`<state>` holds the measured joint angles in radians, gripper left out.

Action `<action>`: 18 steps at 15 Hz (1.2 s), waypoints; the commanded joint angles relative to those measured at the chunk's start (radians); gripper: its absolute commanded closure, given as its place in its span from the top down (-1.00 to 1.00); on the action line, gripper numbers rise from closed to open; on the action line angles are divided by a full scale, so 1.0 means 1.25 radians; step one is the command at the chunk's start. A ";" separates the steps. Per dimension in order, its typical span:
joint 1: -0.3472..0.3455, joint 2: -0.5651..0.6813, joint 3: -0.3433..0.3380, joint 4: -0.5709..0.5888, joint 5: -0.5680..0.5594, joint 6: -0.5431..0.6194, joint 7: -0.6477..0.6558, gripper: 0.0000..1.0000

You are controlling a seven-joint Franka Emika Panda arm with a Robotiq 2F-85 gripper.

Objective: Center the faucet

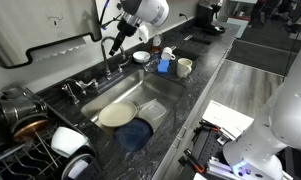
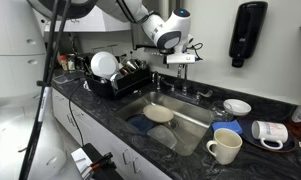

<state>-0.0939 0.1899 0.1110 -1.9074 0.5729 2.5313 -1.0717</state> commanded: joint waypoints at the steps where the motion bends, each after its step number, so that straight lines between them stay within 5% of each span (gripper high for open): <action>1: -0.012 -0.008 0.041 0.016 0.167 -0.043 -0.160 1.00; 7: 0.000 -0.025 0.012 0.015 0.224 -0.135 -0.258 1.00; 18: 0.027 -0.020 0.006 0.033 0.098 -0.171 -0.187 1.00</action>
<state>-0.1094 0.1980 0.1075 -1.8799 0.7268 2.3917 -1.3481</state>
